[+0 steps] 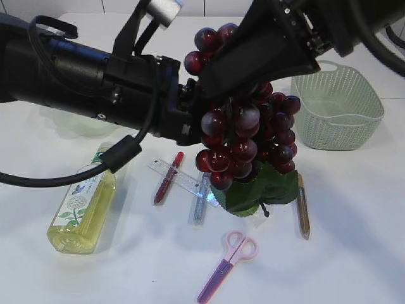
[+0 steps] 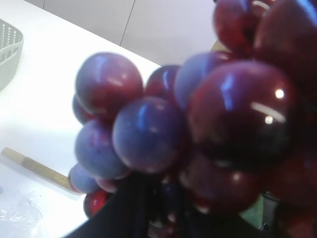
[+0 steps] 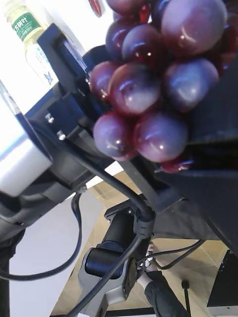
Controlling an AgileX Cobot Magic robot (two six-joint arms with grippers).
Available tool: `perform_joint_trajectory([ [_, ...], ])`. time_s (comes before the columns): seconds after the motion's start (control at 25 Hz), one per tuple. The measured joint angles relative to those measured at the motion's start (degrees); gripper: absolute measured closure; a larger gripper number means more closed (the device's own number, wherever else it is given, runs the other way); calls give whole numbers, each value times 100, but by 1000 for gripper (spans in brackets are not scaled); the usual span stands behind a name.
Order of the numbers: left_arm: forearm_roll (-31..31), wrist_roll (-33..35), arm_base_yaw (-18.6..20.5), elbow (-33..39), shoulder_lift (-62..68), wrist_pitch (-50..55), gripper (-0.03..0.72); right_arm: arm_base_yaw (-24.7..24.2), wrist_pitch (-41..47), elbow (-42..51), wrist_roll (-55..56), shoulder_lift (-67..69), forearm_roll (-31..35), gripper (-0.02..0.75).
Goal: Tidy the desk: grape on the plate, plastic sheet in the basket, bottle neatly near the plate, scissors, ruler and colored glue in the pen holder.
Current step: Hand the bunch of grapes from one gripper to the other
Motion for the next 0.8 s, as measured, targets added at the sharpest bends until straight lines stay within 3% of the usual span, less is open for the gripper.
perform_joint_trajectory([
  [0.36,87,-85,0,0,0,65,608,9,24,0,0,0,7,632],
  [0.8,141,-108,0,0,12,65,610,22,51,0,0,0,242,263],
])
